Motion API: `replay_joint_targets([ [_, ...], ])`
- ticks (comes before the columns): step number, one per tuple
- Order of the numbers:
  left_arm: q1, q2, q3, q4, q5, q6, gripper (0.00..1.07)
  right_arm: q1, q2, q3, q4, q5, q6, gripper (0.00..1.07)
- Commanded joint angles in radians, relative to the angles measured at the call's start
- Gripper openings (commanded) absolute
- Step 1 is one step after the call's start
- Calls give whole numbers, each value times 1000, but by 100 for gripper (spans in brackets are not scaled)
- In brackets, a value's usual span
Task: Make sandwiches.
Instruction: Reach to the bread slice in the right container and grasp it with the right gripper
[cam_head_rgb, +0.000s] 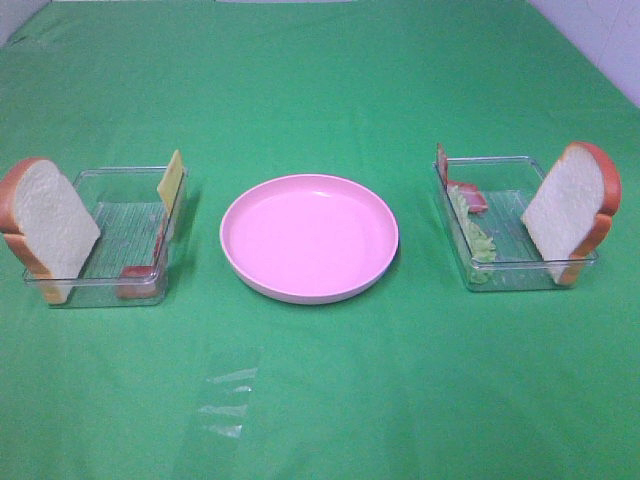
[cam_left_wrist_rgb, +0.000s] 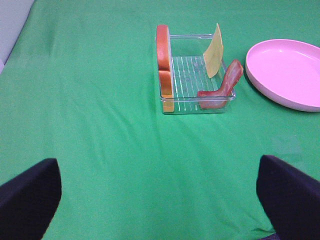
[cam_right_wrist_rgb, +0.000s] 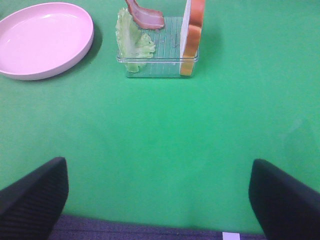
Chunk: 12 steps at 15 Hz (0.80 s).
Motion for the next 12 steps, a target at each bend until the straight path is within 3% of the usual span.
replay_joint_targets([
  [1, -1, -20, 5, 3, -10, -3, 102, 0, -31, 2, 0, -4, -12, 94],
  [12, -1, -20, 5, 3, -10, -3, 102, 0, 23, 2, -1, -4, -16, 94],
])
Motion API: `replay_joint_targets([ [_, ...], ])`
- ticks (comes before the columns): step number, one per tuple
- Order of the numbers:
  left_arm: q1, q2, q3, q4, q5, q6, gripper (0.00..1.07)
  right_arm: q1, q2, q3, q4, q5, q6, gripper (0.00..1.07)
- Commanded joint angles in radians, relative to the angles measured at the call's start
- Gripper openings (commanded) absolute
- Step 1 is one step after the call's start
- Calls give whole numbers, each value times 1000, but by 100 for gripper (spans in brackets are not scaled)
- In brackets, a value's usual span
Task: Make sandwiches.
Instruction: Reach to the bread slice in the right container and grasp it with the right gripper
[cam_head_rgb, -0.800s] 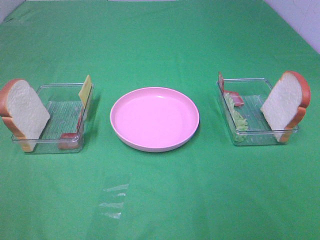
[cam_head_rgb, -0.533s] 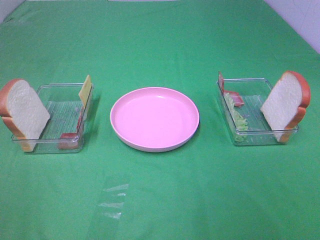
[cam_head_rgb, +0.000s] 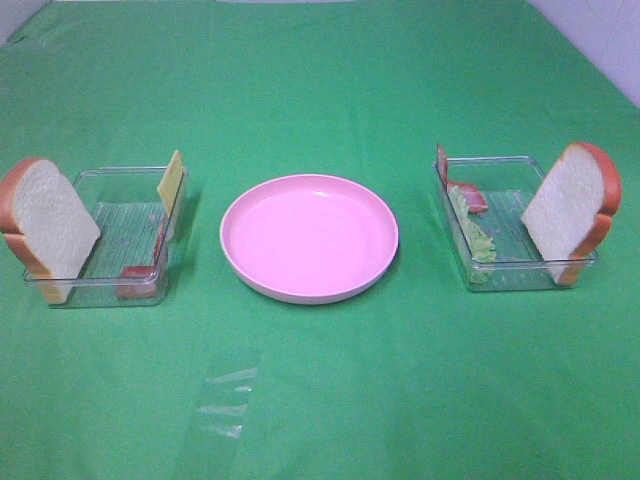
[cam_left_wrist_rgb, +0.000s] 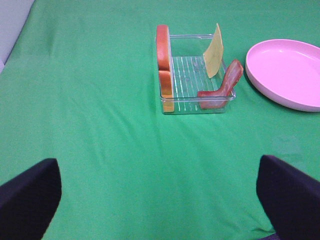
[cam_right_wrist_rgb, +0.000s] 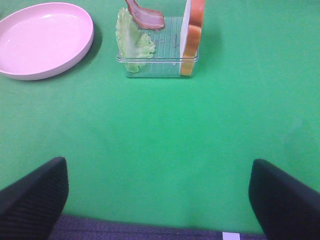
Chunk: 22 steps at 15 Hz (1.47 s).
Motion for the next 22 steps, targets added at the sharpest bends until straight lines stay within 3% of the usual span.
replay_joint_targets([
  [1, -1, -20, 5, 3, -10, -3, 102, 0, 37, 2, 1, -4, -16, 94],
  [4, -1, -20, 5, 3, -10, -3, 102, 0, 333, -92, 28, -2, -78, 93],
  [8, -1, -20, 5, 3, -10, -3, 102, 0, 890, -466, 132, 89, -91, 93],
  [13, -1, -20, 5, 3, -10, -3, 102, 0, 1344, -856, 65, 147, -88, 93],
  [18, -1, -20, 5, 3, -10, -3, 102, -2, 1707, -1057, 35, 145, -94, 93],
  [22, -1, -20, 5, 3, -10, -3, 102, -22, 1801, -1119, -27, 131, -96, 93],
])
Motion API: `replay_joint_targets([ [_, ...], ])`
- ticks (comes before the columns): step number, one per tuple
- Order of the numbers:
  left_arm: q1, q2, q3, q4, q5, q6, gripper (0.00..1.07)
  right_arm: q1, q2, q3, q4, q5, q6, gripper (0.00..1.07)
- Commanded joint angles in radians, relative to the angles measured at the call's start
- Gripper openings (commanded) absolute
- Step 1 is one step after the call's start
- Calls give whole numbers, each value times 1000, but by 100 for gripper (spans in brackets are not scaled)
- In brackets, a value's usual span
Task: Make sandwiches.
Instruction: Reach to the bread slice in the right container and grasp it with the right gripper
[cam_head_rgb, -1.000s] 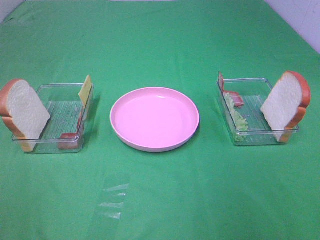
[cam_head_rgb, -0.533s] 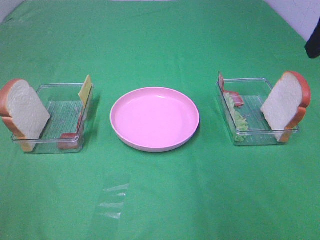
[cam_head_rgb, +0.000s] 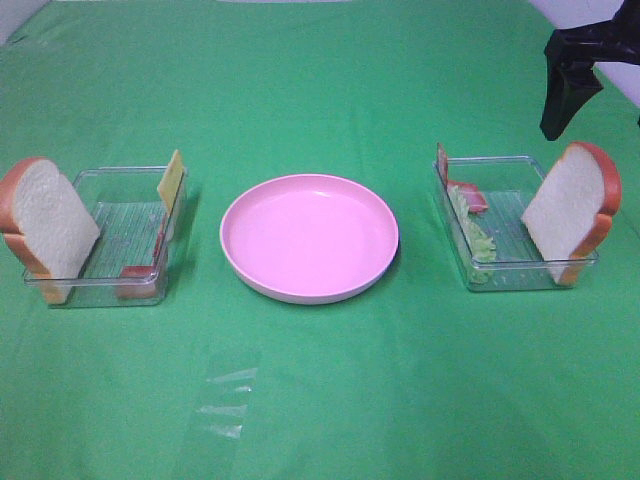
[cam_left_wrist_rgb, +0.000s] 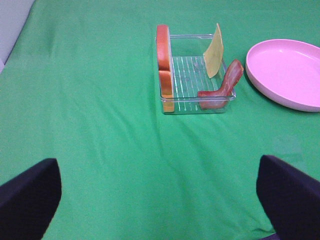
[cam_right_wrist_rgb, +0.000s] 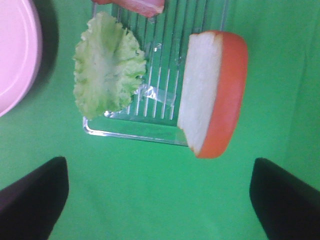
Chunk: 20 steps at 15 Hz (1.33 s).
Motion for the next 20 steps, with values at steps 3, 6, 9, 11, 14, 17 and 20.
replay_joint_targets([
  [3, -1, -20, 5, 3, -10, -3, 102, -125, 68, -43, 97, 44, -71, 93],
  [6, -1, -20, 5, 3, -10, -3, 102, -178, 99, -43, 138, 25, -124, 93],
  [9, -1, -20, 5, 3, -10, -3, 102, -186, 166, -47, 175, 14, -142, 93],
  [11, -1, -20, 5, 3, -10, -3, 102, -186, 218, -47, 180, 4, -142, 93],
  [14, -1, -20, 5, 3, -10, -3, 102, -186, 283, -47, 180, -10, -142, 92],
  [17, -1, -20, 5, 3, -10, -3, 102, -186, 307, -47, 180, -12, -142, 80],
  [20, -1, -20, 5, 3, -10, -3, 102, -186, 307, -47, 180, -21, -141, 56],
])
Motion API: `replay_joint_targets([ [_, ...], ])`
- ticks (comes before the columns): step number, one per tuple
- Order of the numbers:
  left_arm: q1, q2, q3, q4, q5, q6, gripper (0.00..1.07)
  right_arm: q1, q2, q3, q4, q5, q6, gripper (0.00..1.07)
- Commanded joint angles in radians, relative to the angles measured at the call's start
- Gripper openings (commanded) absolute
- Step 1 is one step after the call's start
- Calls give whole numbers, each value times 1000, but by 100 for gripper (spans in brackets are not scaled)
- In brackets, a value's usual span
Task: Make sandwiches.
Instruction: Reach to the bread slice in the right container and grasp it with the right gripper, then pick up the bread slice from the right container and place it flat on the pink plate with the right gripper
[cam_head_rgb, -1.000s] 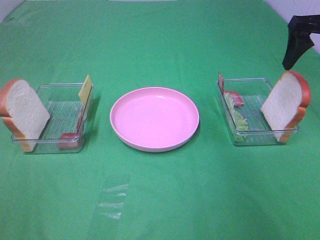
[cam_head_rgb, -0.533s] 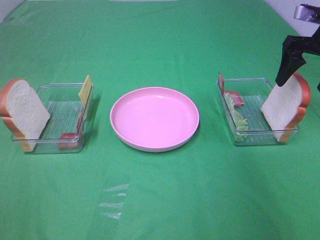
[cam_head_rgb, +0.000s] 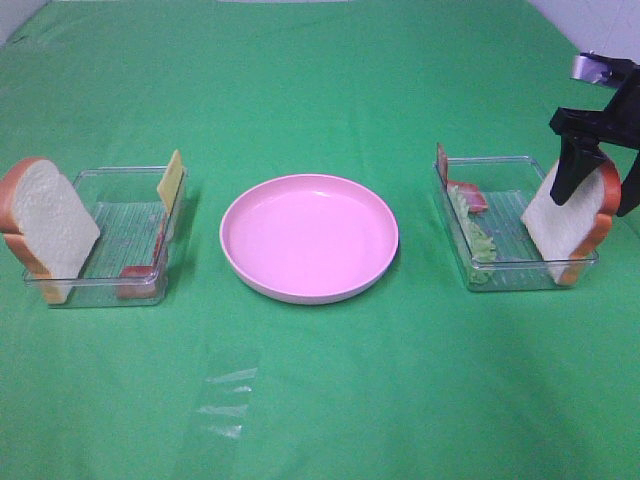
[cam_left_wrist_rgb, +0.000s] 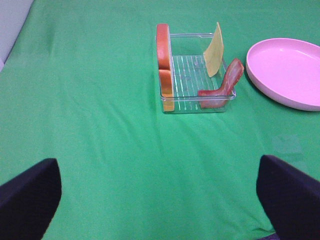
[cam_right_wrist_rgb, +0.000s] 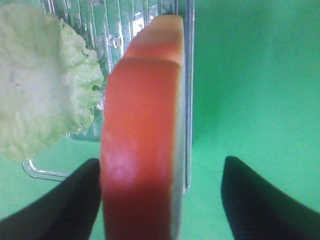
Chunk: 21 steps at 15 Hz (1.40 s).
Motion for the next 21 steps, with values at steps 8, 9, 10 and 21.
replay_joint_targets([
  [8, -1, -19, 2, 3, -10, -3, 102, 0, 7, -4, 27, -16, -6, 51],
  [9, -1, -19, 2, 3, -10, -3, 102, 0, 7, -4, 27, -16, -6, 51],
  [10, -1, -19, 2, 3, -10, -3, 102, 0, 7, -4, 27, -16, -6, 48],
  [21, -1, -19, 2, 4, -10, -3, 102, 0, -42, -5, 64, 26, -6, 0],
])
